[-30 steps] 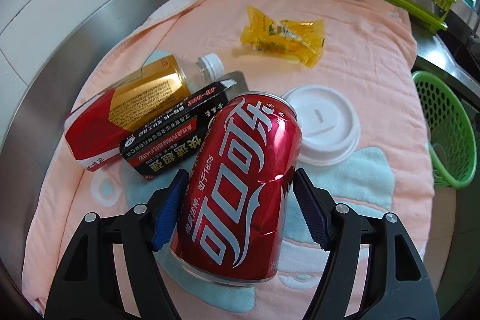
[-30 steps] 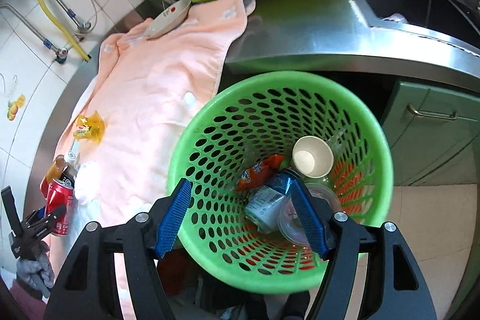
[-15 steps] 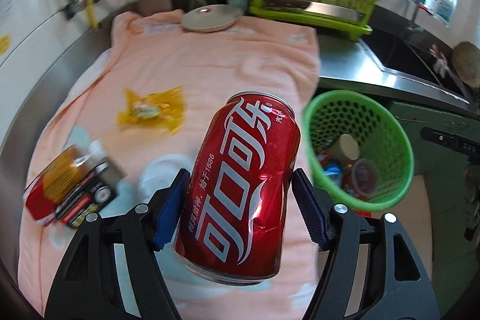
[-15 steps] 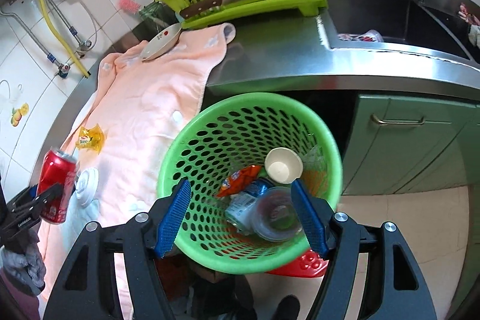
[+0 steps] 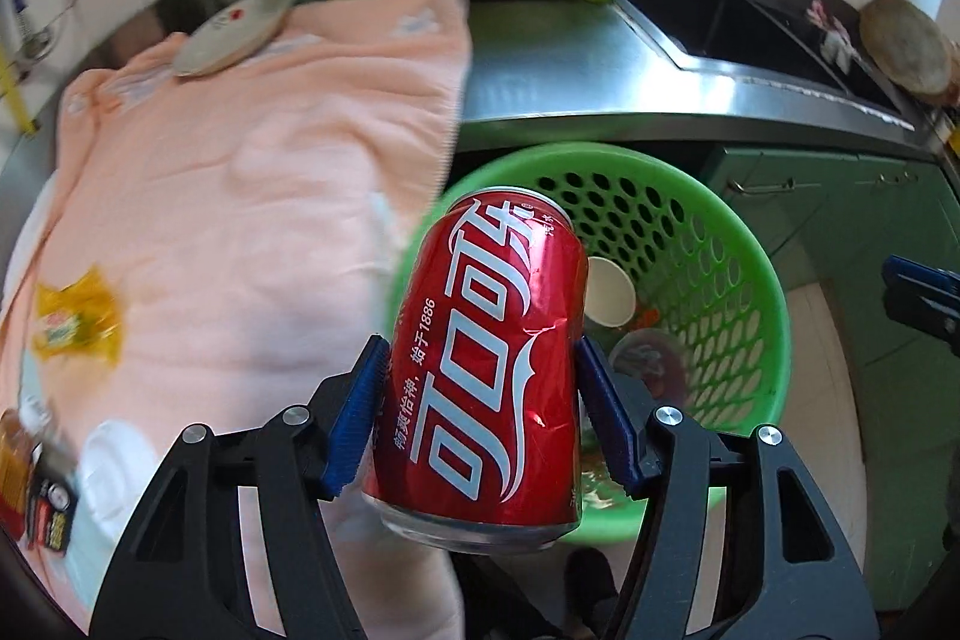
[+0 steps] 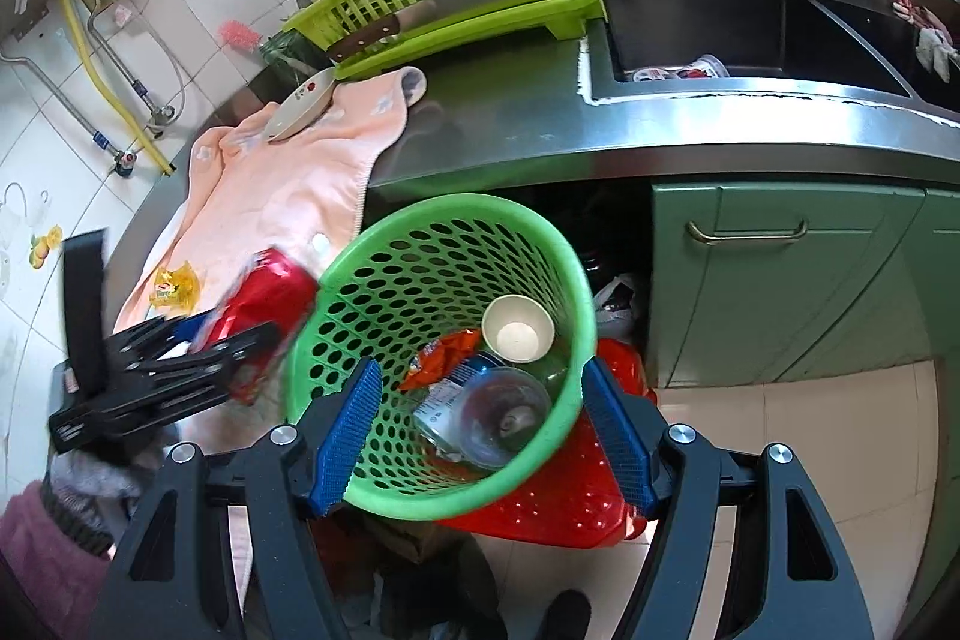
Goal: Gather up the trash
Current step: 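Carry the Coca-Cola can to the green basket and release it with the left gripper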
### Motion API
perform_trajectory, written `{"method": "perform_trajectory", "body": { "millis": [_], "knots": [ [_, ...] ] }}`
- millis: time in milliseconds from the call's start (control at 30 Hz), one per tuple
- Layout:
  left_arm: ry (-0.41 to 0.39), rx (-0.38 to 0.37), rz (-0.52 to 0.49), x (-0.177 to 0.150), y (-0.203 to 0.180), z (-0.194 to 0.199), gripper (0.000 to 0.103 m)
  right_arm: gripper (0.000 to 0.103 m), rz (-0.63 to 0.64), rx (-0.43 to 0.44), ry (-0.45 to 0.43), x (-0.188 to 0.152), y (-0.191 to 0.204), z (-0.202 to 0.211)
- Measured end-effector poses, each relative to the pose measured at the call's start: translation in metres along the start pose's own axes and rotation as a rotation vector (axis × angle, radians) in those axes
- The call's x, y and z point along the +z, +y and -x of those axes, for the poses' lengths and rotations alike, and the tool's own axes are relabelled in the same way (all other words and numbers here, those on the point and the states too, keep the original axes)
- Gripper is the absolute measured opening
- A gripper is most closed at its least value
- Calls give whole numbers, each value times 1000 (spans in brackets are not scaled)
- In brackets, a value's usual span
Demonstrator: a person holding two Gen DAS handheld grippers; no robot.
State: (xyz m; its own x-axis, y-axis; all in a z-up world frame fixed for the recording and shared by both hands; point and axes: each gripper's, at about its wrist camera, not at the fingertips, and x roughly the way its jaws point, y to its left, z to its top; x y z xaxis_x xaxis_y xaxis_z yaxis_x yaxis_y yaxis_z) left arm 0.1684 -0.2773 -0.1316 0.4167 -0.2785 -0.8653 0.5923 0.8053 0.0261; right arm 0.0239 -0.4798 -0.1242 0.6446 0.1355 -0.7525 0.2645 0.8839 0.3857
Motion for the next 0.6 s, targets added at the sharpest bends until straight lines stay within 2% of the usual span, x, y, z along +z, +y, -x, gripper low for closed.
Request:
{"method": "perform_trajectory", "body": {
  "millis": [400,533,600],
  "knots": [
    [84,26,-33,26,-28,-64,64,67,-20,0,36,-3,-25,-6],
    [79,36,-22,26,-27,-68,73,67,-25,2,44,-6,-29,-7],
    [72,44,-20,26,-25,-67,73,67,-26,3,47,-5,-29,-9]
  ]
}}
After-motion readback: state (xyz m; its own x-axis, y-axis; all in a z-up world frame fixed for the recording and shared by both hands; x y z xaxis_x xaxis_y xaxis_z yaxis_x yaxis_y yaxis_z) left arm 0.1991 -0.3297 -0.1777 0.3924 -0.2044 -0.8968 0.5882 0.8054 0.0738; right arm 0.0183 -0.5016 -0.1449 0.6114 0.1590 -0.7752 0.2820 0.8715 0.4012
